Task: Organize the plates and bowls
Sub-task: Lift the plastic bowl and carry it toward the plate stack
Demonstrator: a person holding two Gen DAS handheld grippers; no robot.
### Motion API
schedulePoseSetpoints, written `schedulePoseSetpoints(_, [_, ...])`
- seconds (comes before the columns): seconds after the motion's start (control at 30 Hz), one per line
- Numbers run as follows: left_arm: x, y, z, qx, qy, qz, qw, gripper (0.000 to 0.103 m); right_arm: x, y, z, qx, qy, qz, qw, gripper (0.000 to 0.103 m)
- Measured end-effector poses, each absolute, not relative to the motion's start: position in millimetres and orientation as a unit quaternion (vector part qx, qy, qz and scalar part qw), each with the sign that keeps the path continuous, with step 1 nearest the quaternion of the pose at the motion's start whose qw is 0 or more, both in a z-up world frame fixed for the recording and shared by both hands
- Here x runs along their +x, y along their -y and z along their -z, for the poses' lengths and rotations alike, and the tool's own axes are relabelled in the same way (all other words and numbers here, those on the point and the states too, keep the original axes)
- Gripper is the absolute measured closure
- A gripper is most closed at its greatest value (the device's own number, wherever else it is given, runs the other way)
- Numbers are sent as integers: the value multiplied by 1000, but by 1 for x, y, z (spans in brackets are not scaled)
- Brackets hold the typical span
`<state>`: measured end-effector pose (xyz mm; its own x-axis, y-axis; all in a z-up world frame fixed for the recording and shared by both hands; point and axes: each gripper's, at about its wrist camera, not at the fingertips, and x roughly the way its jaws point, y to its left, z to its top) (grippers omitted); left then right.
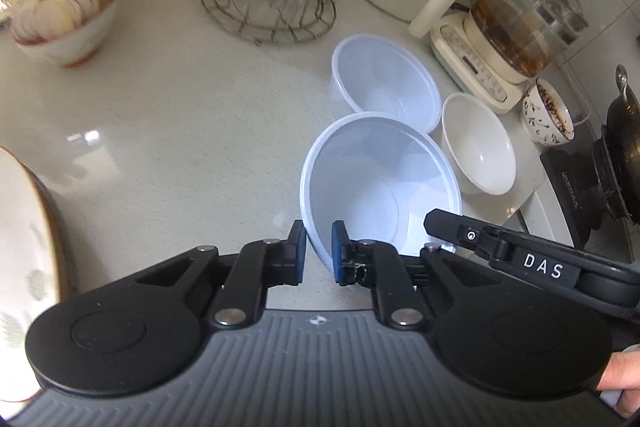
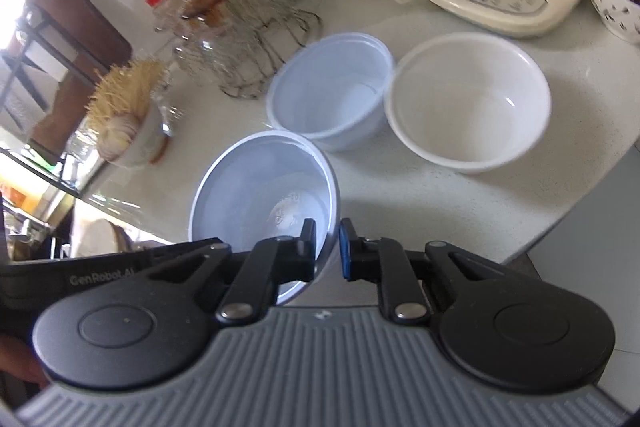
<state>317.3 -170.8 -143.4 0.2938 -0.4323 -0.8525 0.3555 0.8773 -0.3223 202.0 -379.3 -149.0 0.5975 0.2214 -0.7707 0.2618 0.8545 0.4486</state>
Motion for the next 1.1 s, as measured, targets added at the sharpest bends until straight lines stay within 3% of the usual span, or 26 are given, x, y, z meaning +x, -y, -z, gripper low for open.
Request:
schedulePoseSetpoints(0.43, [330, 99, 112, -74, -525, 218, 820, 87, 232, 321, 121, 227, -441, -39, 868, 88])
schedulePoseSetpoints(1.1, [354, 32, 150, -65, -539, 210, 813, 87, 262, 240, 155, 191, -464, -28, 864, 86])
